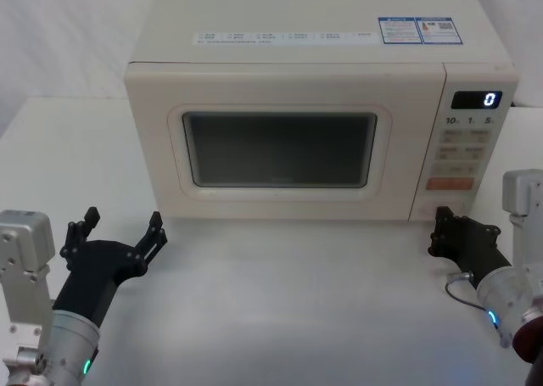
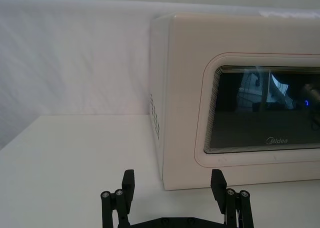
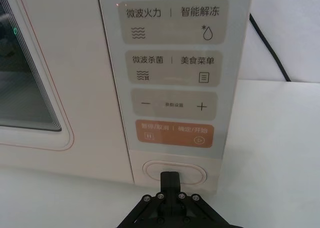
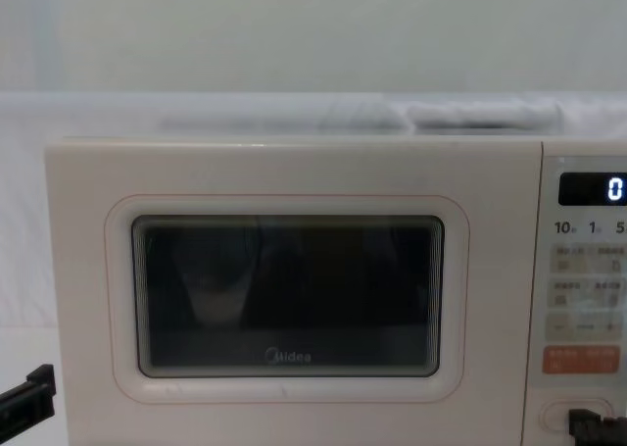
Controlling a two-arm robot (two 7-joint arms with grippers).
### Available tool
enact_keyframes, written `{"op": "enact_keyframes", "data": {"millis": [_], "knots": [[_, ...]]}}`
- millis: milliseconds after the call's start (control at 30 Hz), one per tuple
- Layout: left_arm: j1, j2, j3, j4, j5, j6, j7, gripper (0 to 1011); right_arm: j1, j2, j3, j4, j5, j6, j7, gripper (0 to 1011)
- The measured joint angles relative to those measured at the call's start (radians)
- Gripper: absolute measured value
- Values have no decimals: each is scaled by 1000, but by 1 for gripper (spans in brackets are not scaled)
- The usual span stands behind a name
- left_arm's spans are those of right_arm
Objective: Press the button to open the microwave door with one hand; close the microwave door with the other hand.
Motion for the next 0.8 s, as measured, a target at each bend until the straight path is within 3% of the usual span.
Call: {"op": "enact_keyframes", "data": {"millis": [800], "knots": [[0, 0, 0, 0, 0, 0, 0, 1001, 10, -11, 5, 14, -35, -1, -9, 0]]}}
